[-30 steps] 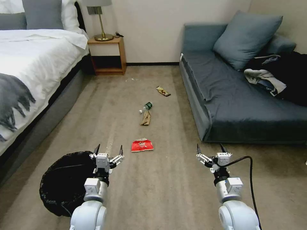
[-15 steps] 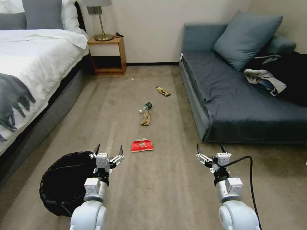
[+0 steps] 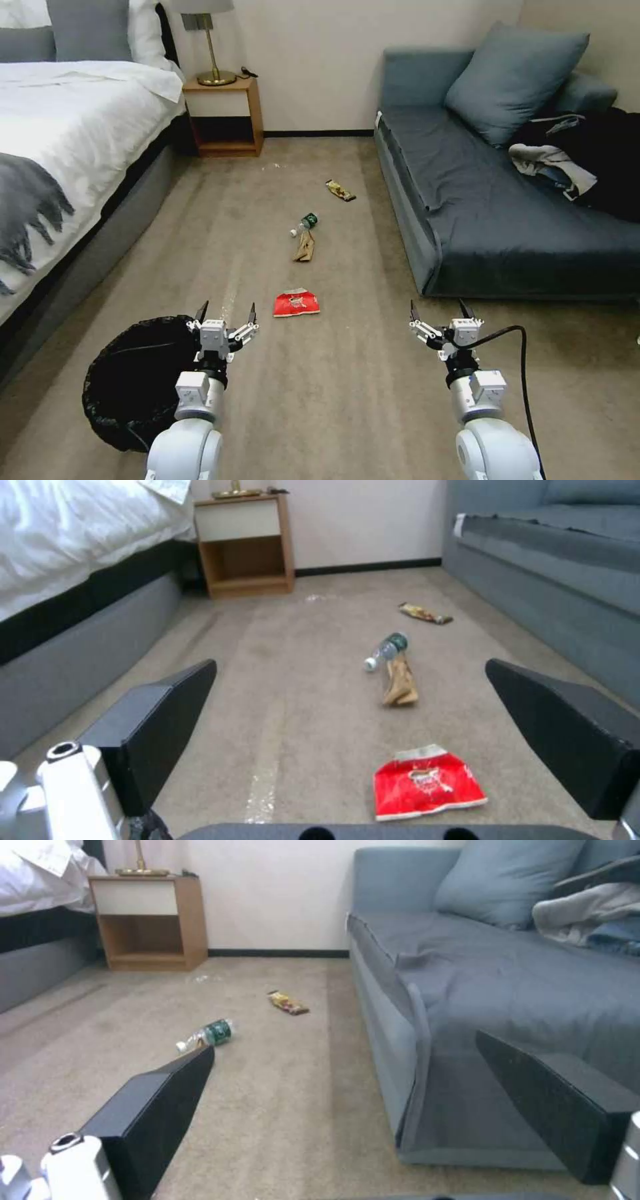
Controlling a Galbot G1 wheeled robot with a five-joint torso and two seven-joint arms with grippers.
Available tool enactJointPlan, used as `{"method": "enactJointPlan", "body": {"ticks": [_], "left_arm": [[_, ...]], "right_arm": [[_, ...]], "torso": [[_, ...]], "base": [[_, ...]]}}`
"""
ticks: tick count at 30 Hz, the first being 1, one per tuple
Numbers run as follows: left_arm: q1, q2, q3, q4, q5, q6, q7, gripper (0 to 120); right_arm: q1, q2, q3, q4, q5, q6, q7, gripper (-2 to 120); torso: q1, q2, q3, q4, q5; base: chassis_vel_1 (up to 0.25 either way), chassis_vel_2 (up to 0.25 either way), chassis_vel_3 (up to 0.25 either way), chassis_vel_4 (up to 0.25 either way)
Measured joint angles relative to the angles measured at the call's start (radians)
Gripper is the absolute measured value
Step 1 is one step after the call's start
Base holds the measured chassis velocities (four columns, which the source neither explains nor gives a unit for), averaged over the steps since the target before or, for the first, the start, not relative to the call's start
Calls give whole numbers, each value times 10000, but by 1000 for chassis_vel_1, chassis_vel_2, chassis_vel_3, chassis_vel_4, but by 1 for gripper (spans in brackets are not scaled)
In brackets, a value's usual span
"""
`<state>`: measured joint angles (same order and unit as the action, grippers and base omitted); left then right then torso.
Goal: Pick up the trash bin, then pick up the garbage on the floor and place it into the trash bin.
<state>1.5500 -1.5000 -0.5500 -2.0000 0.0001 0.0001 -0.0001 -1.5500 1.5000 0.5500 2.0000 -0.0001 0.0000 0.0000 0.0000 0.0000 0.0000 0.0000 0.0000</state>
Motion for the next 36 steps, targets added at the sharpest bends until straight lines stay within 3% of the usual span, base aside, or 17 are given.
{"method": "enactJointPlan", "body": {"ticks": [4, 8, 9, 12, 18, 20, 21, 22, 23, 24, 27, 28, 29, 30, 33, 34, 36], "left_arm": [[180, -74, -371, -72, -259, -178, 118, 100], [917, -378, -1882, -517, -1292, -994, 672, 100], [917, -378, -1882, -517, -1292, -994, 672, 100], [1539, -572, -3014, -903, -2027, -1695, 1121, 100], [1692, -582, -3199, -997, -2010, -1876, 1174, 100], [1693, -581, -3180, -997, -1913, -1866, 818, 100], [1685, -558, -3119, -998, -1929, -1666, 96, 100], [1683, -547, -3097, -1000, -1965, -1578, -159, 100], [1672, -503, -3032, -1027, -2225, -1267, -1115, 100], [1672, -503, -3032, -1027, -2225, -1267, -1115, 100], [1565, -368, -2911, -1277, -4161, -45, -4347, 100], [1553, -334, -2914, -1399, -4766, 239, -4914, 100], [1553, -334, -2914, -1399, -4766, 239, -4914, 100], [1551, -279, -2950, -1651, -5771, 741, -5746, 100], [1538, -205, -3105, -2153, -7780, 1944, -7250, 100], [1538, -205, -3105, -2153, -7780, 1944, -7250, 100], [1492, -205, -3150, -2324, -8559, 2526, -7868, 100]], "right_arm": [[-115, -12, -143, -44, -20, 311, 99, 100], [-741, -72, -939, -341, -167, 1842, 631, 100], [-741, -72, -939, -341, -167, 1842, 631, 100], [-1150, -121, -1443, -549, -261, 2879, 912, 100], [-1146, -243, -1452, -610, -404, 3157, 446, 100], [-1088, -300, -1429, -617, -510, 3148, 526, 100], [-1004, -368, -1392, -618, -651, 3004, 616, 100], [-986, -393, -1379, -617, -685, 2956, 632, 100], [-941, -475, -1347, -591, -757, 2822, 662, 100], [-941, -475, -1347, -591, -757, 2822, 662, 100], [-784, -807, -1290, -442, -805, 2491, 686, 100], [-743, -895, -1269, -407, -805, 2422, 683, 100], [-743, -895, -1269, -407, -805, 2422, 683, 100], [-693, -998, -1255, -382, -804, 2344, 662, 100], [-651, -1089, -1280, -349, -798, 2246, 607, 100], [-651, -1089, -1280, -349, -798, 2246, 607, 100], [-633, -1059, -1323, -353, -811, 2234, 582, 100]], "torso": [[0, 0, 0, -2, -5], [0, 0, 0, 1, -3], [0, 0, 0, 1, -3], [0, 0, -1, 3, 3], [0, 0, -1, -1, -1], [0, 0, -1, -1, -2], [0, 0, -1, -1, 1], [0, 0, -1, -1, 1], [0, 0, 0, -1, -1], [0, 0, 0, -1, -1], [0, 0, -1, 1, -2], [0, 0, 0, 0, -3], [0, 0, 0, 0, -3], [0, 0, 0, 0, 0], [0, 0, 0, 0, 1], [0, 0, 0, 0, 1], [0, 0, 0, 0, 1]], "base": [[0, 0, 0, 0], [0, 0, 0, 0], [0, 0, 0, 0], [0, 0, 0, 0], [0, 0, 0, 0], [0, 0, 0, 0], [0, 0, 0, 0], [0, 0, 0, 0], [0, 0, 0, 0], [0, 0, 0, 0], [0, 0, 0, 0], [0, 0, 0, 0], [0, 0, 0, 0], [0, 0, 0, 0], [0, 0, 0, 0], [0, 0, 0, 0], [0, 0, 0, 0]]}}
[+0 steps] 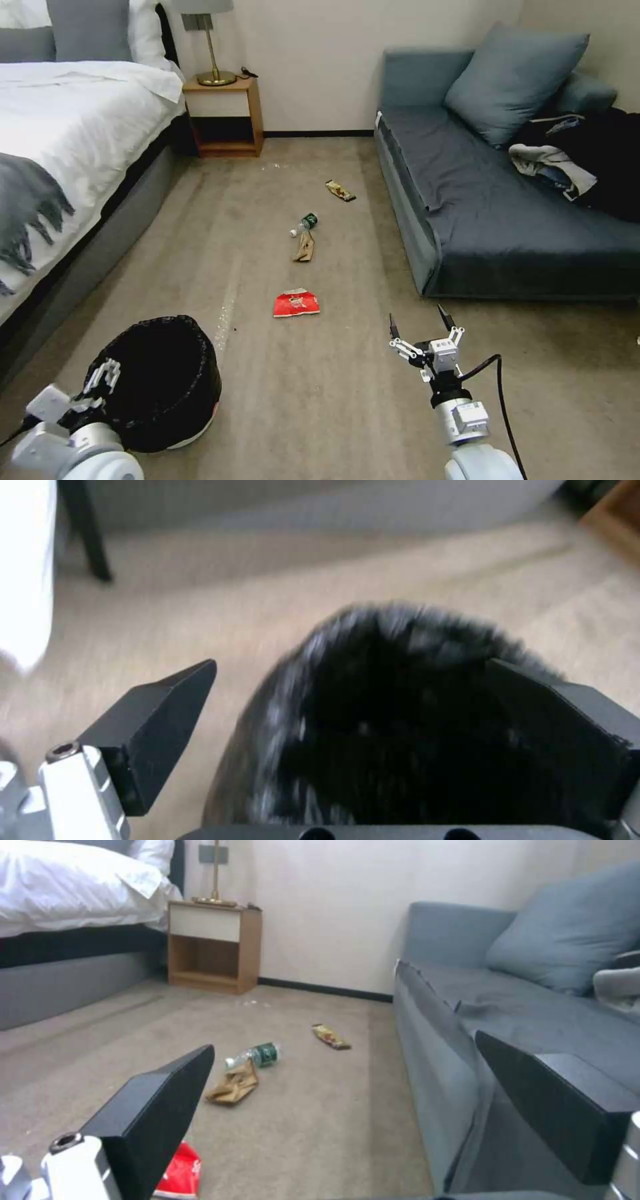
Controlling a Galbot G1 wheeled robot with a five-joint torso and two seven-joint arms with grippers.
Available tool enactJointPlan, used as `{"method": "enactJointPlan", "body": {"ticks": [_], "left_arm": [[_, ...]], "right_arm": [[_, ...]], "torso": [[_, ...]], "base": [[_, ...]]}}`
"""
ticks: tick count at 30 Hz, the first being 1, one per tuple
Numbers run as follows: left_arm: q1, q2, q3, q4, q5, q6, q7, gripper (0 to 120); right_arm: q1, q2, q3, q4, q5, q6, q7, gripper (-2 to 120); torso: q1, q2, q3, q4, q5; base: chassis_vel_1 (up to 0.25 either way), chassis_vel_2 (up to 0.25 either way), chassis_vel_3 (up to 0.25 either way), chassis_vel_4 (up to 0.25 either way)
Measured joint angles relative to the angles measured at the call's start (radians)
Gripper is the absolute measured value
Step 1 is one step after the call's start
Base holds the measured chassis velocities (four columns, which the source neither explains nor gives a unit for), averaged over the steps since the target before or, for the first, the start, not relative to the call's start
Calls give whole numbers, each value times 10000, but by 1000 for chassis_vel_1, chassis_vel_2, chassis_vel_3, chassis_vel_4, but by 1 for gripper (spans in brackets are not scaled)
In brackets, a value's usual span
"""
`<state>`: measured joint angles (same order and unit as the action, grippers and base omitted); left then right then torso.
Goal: Pick up the trash bin, then pick up the garbage on the floor and place it into the trash bin.
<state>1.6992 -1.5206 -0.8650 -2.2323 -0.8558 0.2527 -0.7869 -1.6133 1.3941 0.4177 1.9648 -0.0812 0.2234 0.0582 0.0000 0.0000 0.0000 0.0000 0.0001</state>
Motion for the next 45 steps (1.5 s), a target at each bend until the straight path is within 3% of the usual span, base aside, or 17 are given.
{"method": "enactJointPlan", "body": {"ticks": [8, 12, 19, 25, 37, 40, 45], "left_arm": [[-324, -43, 11, 386, -722, 786, -1002, 100], [-555, -10, 34, 1344, -725, 348, -1083, 100], [-539, -43, 230, 1617, -557, -60, -549, 97], [-488, -60, 322, 1443, -349, -82, -350, 75], [-484, -95, 376, 1765, 111, -366, -40, 34], [-486, -90, 388, 1783, 251, -367, 30, 19], [-472, -69, 387, 1839, 371, -372, 158, 5]], "right_arm": [[-70, 85, -102, -84, -70, 59, 12, 100], [-94, 89, -99, -183, -108, 136, 26, 100], [-124, 147, -143, -220, -209, 141, 21, 100], [-99, 181, -149, -272, -252, 165, 23, 100], [7, 108, -246, -369, -77, 72, 53, 100], [112, 41, -400, -312, 529, -227, -43, 100], [130, -121, -564, -88, 1622, -630, -244, 100]], "torso": [[0, 0, 0, 0, 0], [0, 0, 0, 0, -3], [0, 0, 1, 0, -1], [0, 0, 0, 0, 0], [0, 0, 1, 0, -1], [-1, 0, 0, 1, 1], [-1, -1, 1, 1, -1]], "base": [[0, 0, 0, 0], [0, 0, 0, 0], [0, 0, 0, 0], [0, 0, 0, 0], [0, 0, 0, 0], [0, 0, 0, 0], [0, 0, 0, 0]]}}
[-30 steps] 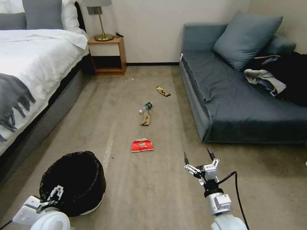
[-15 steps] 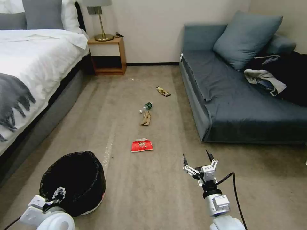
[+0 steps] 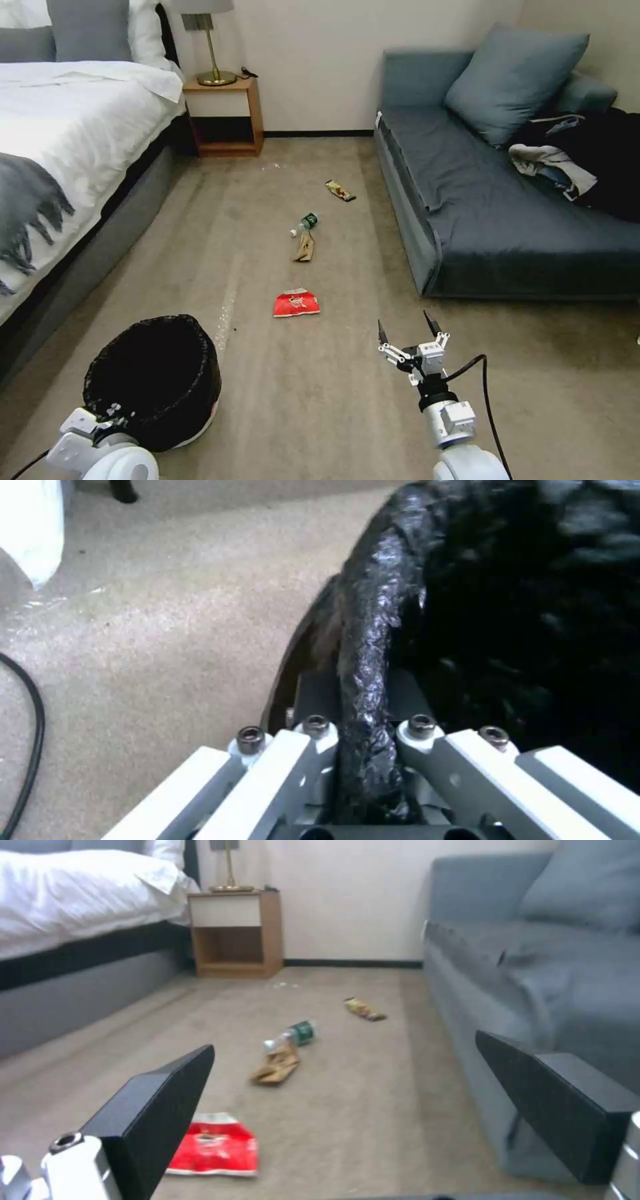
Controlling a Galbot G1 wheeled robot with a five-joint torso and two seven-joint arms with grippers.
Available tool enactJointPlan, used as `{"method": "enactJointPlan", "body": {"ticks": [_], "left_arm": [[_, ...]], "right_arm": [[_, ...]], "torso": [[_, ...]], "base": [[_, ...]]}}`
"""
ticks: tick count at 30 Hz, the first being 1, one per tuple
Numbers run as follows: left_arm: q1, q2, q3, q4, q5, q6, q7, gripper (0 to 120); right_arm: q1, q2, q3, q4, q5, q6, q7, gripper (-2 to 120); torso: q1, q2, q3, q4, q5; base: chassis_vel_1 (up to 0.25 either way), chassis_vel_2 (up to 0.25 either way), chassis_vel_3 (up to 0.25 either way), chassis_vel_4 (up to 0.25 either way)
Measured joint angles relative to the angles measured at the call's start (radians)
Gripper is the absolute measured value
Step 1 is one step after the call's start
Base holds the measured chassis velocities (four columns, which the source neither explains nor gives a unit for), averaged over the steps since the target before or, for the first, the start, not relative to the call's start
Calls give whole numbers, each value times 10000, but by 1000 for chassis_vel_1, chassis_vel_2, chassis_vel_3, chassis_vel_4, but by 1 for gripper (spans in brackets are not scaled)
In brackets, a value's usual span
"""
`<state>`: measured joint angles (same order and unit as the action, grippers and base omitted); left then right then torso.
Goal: Pick up the trash bin, then pick up the garbage on the floor and place it into the trash bin.
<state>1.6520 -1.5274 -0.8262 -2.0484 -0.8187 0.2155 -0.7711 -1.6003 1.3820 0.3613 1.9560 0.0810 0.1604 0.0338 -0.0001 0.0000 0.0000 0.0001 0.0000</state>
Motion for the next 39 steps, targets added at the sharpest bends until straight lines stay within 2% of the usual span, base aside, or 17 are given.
{"method": "enactJointPlan", "body": {"ticks": [2, 4, 5, 7, 8, 9, 10, 12, 14, 15, 16, 18, 19, 22, 30, 39], "left_arm": [[23, 14, 0, 0, 93, -2, 95, 5], [164, 45, -10, -12, 1014, -238, 907, 5], [164, 45, -10, -12, 1014, -238, 907, 5], [234, 53, -75, 78, 2751, -797, 1979, 5], [262, 70, -200, 214, 4548, -1191, 2943, 5], [289, 95, -281, 258, 5655, -1321, 3527, 5], [289, 95, -281, 258, 5655, -1321, 3527, 5], [378, 132, -378, 276, 7622, -1575, 4631, 5], [484, 133, -416, 186, 8495, -1641, 5491, 5], [484, 133, -416, 186, 8495, -1641, 5491, 5], [515, 132, -428, 151, 8632, -1649, 5770, 5], [558, 136, -476, 120, 8837, -1729, 6643, 5], [558, 136, -476, 120, 8837, -1729, 6643, 5], [529, 228, -555, 217, 8778, -1875, 7141, 5], [511, 290, -629, 274, 8406, -1910, 7129, 4], [444, 345, -1056, 459, 8819, -1699, 6769, 4]], "right_arm": [[-11, -44, -14, 105, 440, -102, -86, 100], [-72, -119, 20, 290, 941, -355, -162, 100], [-72, -119, 20, 290, 941, -355, -162, 100], [-90, -137, 32, 364, 767, -410, 97, 100], [-112, -138, 6, 426, 452, -380, 392, 100], [-135, -134, -18, 479, 263, -328, 517, 100], [-135, -134, -18, 479, 263, -328, 517, 100], [-161, -121, -43, 540, -69, -215, 645, 100], [-141, -117, -42, 505, -274, 53, 694, 100], [-141, -117, -42, 505, -274, 53, 694, 100], [-130, -119, -38, 456, -319, 181, 699, 100], [-88, -121, -23, 202, -511, 824, 816, 100], [-88, -121, -23, 202, -511, 824, 816, 100], [-99, -114, 35, 65, -708, 1310, 964, 100], [-185, -116, 11, 37, -674, 1438, 745, 100], [-203, -4, -19, -2, -830, 1448, 458, 100]], "torso": [[0, 0, 0, -1, -2], [0, 0, 0, -1, -7], [0, 0, 0, -1, -7], [0, 1, -1, -1, 1], [0, 0, 0, 1, 1], [0, 0, 0, 0, 0], [0, 0, 0, 0, 0], [0, 1, 0, -1, 1], [0, 0, 0, 0, -1], [0, 0, 0, 0, -1], [0, 0, 0, 0, 0], [0, 0, 0, 0, 0], [0, 0, 0, 0, 0], [0, 0, 0, -1, 0], [0, 0, 0, -1, 0], [0, 0, 0, -1, 0]], "base": [[0, 0, 0, 0], [0, 0, 0, 0], [0, 0, 0, 0], [0, 0, 0, 0], [0, 0, 0, 0], [0, 0, 0, 0], [0, 0, 0, 0], [0, 0, 0, 0], [0, 0, 0, 0], [0, 0, 0, 0], [0, 0, 0, 0], [0, 0, 0, 0], [0, 0, 0, 0], [0, 0, 0, 0], [0, 0, 0, 0], [0, 0, 0, 0]]}}
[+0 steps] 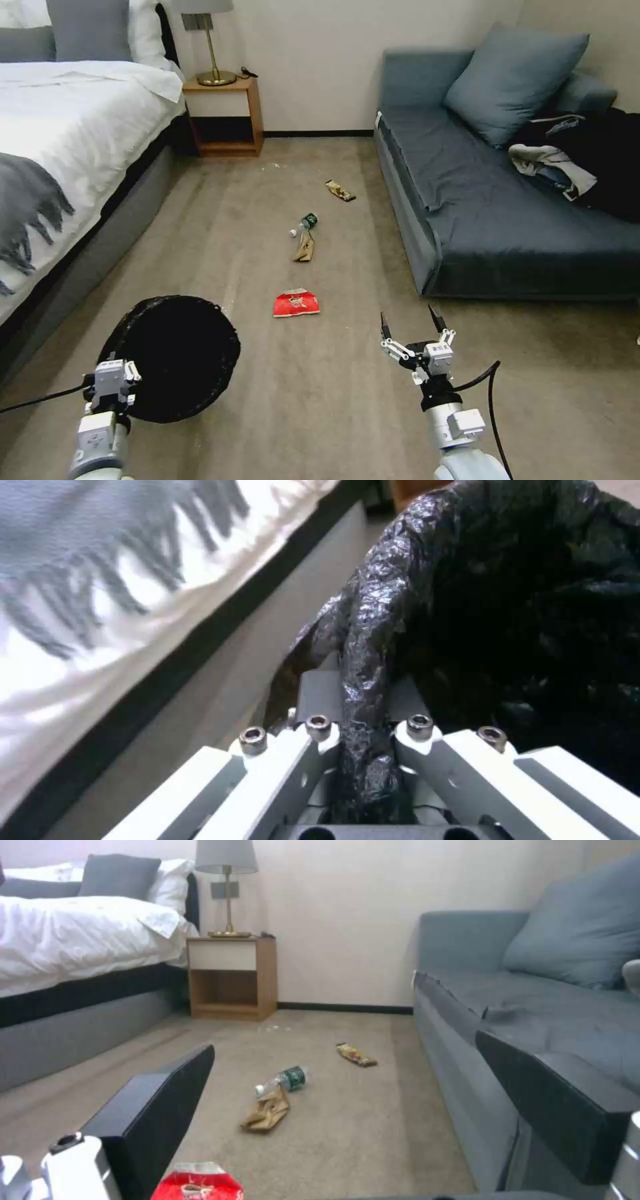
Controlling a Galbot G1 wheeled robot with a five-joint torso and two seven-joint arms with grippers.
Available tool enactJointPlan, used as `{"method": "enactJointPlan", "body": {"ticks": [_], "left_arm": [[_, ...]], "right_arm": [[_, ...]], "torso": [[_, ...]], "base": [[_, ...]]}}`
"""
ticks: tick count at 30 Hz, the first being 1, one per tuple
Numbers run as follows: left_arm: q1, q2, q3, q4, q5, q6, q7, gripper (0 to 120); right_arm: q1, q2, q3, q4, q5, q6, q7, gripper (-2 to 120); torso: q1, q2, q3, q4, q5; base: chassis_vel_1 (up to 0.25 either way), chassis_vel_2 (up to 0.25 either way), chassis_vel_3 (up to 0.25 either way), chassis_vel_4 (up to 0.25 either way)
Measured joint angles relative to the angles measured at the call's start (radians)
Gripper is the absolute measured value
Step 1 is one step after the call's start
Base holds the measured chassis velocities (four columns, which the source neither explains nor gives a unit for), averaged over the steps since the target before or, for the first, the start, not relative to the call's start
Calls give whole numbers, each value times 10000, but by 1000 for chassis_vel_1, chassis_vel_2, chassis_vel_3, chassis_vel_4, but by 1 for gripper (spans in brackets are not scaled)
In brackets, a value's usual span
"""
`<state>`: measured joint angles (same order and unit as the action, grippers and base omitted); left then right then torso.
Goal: Pick up the trash bin, then pick up the garbage on the floor and place it into the trash bin.
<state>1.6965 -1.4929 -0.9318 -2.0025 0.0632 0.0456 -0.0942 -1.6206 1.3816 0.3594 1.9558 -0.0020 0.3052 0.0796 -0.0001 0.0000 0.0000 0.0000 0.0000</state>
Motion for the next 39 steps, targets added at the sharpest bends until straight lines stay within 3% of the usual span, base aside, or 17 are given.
{"method": "enactJointPlan", "body": {"ticks": [6, 24, 31, 39], "left_arm": [[-41, -7, -228, 116, 66, 29, -72, 4], [-114, -121, -25, 157, -181, 9, -84, 4], [-127, -147, -10, 157, -221, 12, -47, 4], [-122, -101, -92, 242, -410, -96, 59, 4]], "right_arm": [[3, 45, -1, -68, -65, 67, 9, 100], [214, -113, -69, -275, 103, 56, -16, 100], [420, -826, -326, -591, 79, 101, -37, 100], [1041, -2162, -1222, -1074, 253, -200, -242, 100]], "torso": [[0, 0, 0, 1, -1], [1, -1, 2, -1, -3], [2, -1, 3, -1, 0], [1, -1, -1, -1, 2]], "base": [[-87, 74, 74, -67], [-235, 244, 241, -249], [-216, 213, 228, -195], [13, -4, -11, -2]]}}
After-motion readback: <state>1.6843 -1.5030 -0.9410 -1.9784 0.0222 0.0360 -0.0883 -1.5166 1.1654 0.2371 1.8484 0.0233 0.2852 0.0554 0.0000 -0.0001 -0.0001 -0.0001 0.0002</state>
